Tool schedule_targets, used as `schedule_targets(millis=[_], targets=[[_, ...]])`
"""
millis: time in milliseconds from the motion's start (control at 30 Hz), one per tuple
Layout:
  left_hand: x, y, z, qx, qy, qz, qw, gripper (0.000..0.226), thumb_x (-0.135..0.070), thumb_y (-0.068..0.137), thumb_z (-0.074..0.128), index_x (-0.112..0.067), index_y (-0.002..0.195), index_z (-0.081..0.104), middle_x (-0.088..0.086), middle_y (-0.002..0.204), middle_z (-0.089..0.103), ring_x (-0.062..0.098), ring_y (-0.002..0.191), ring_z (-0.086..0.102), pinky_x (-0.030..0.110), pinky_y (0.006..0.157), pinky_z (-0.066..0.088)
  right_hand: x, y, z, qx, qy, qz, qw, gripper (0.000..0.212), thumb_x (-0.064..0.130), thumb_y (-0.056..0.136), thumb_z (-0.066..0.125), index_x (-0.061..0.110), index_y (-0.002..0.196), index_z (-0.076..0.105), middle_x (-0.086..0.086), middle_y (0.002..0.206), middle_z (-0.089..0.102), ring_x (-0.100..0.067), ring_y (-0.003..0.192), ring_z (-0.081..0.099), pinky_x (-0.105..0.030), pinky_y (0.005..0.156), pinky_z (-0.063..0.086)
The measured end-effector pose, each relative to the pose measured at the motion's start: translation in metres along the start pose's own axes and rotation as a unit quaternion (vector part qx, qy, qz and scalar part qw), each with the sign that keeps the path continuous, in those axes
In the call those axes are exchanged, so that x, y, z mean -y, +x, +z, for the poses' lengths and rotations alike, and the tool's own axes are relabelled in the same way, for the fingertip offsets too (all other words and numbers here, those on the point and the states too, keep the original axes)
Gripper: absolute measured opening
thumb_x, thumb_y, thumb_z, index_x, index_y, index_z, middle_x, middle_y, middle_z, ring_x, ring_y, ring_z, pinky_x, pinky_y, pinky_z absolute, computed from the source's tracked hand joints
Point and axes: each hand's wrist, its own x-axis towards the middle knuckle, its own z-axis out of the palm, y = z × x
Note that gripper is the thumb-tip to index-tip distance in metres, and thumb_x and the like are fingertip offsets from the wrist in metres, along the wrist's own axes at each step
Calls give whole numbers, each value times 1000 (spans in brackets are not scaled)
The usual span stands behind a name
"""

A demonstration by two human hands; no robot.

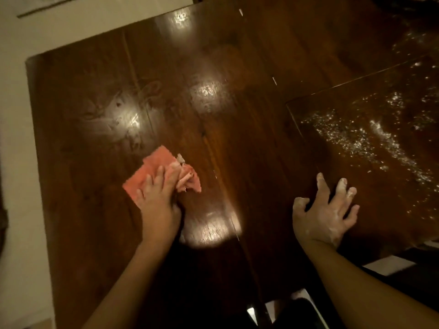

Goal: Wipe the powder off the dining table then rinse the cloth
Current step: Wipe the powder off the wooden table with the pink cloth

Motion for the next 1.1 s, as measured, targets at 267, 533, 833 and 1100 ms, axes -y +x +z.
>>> schedule_targets(millis=[267, 533, 833, 1100], targets=[[-40, -131, 45, 146, 53, 355, 922, 64, -29, 94, 43, -55, 147, 21, -16, 161, 17, 26, 151, 14, 48, 118, 6, -1, 1, -6, 53, -3, -23, 998, 69, 36, 87, 41, 26, 153, 27, -22, 164, 12, -43, 152, 2, -66, 117, 7], [-50, -91, 11, 28, -30, -72, 997, 81, 1, 91, 49, -44, 153, 24, 0, 166, 13, 35, 153, 5, 63, 118, 2, 4, 40, -66, 324, 5, -64, 944, 81, 50, 88, 62, 31, 155, 18, -23, 163, -7, -51, 148, -9, -69, 118, 7], [-194, -54, 42, 324, 122, 195, 918, 67, -22, 101, 45, -48, 154, 14, -2, 167, -8, 42, 150, -12, 66, 117, -3, -88, 88, -195, 326, 118, -240, 907, 49, 36, 91, 59, 36, 139, 49, -2, 144, 49, -20, 131, 45, -43, 105, 45], [-304, -59, 78, 337, 235, 339, 847, 69, -17, 101, 44, -38, 157, 9, 8, 167, -6, 35, 153, -5, 48, 121, 12, -221, 127, -252, 213, 41, -238, 947, 43, 40, 93, 55, 38, 136, 49, 2, 142, 50, -24, 147, 24, -52, 118, 29]])
